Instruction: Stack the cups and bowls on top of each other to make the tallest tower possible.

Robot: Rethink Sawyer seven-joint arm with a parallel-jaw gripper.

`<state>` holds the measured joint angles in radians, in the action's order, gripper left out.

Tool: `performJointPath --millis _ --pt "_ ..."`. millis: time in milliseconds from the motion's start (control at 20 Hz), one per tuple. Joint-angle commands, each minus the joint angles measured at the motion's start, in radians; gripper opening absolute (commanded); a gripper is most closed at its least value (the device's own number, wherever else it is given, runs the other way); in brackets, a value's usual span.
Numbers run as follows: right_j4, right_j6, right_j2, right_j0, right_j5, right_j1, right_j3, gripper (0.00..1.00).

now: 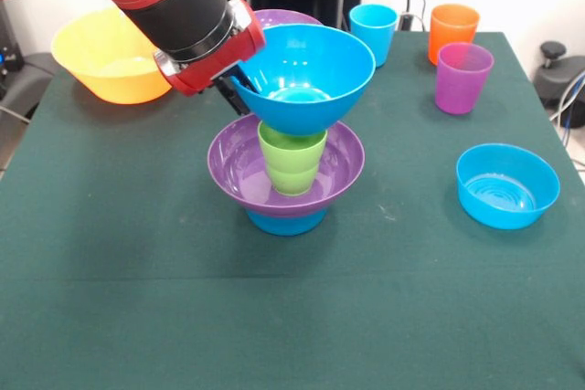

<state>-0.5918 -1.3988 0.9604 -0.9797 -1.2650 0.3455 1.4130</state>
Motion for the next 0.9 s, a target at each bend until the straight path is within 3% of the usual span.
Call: performJointPath --millis 50,900 --pt "-0.062 0.315 -0.016 0.026 0.031 -0.026 -0.037 0.00" --pt "-0.024 0.338 -0.004 0.015 -0.082 0.035 -0.040 0.00"
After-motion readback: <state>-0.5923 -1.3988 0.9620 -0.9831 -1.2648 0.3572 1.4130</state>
